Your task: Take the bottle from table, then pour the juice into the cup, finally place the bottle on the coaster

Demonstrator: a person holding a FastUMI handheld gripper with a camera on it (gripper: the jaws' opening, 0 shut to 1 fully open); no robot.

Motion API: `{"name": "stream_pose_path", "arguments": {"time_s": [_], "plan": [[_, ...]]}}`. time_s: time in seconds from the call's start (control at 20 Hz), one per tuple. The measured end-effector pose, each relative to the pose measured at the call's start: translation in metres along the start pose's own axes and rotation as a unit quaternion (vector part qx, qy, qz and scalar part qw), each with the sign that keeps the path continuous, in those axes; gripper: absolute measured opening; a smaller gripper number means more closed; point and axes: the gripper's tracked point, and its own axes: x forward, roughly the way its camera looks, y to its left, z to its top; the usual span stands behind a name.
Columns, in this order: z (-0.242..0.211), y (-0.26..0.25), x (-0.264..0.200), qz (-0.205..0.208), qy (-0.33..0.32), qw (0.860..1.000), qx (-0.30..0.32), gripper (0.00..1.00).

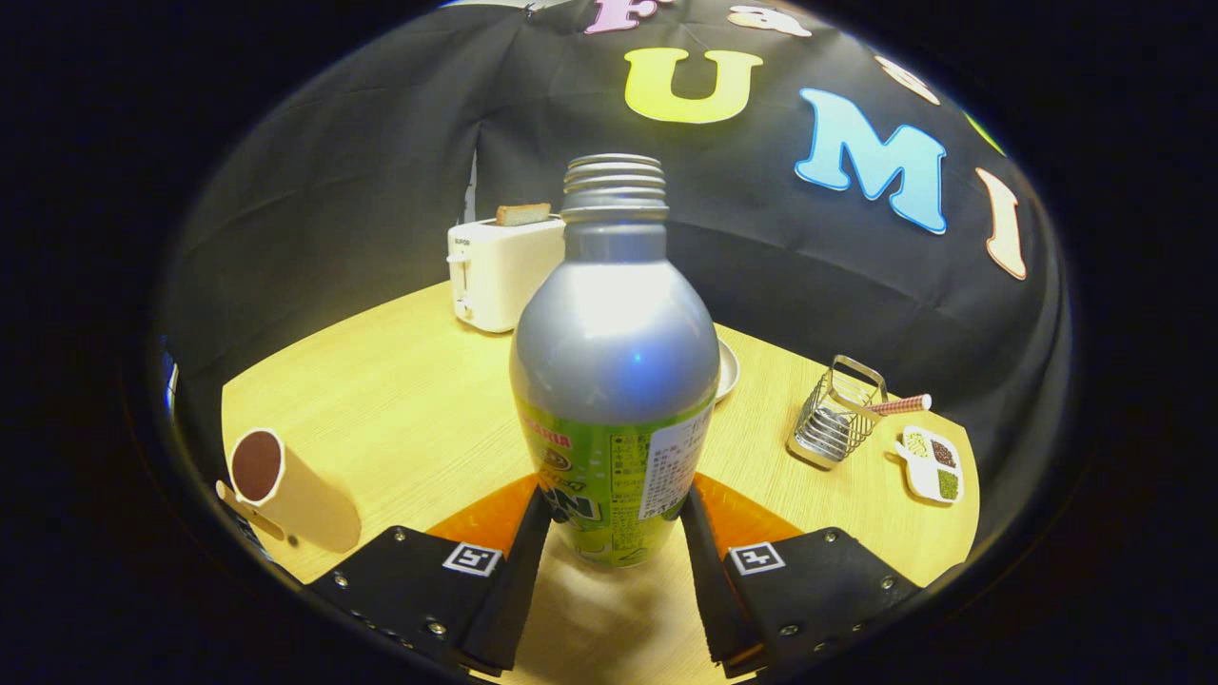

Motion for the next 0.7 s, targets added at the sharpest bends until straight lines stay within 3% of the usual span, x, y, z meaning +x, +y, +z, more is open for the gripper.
{"name": "stream_pose_path", "arguments": {"time_s": [0.7], "plan": [[0.007, -0.009, 0.054, -0.012, -0.012, 1.0, 0.013, 0.73]]}}
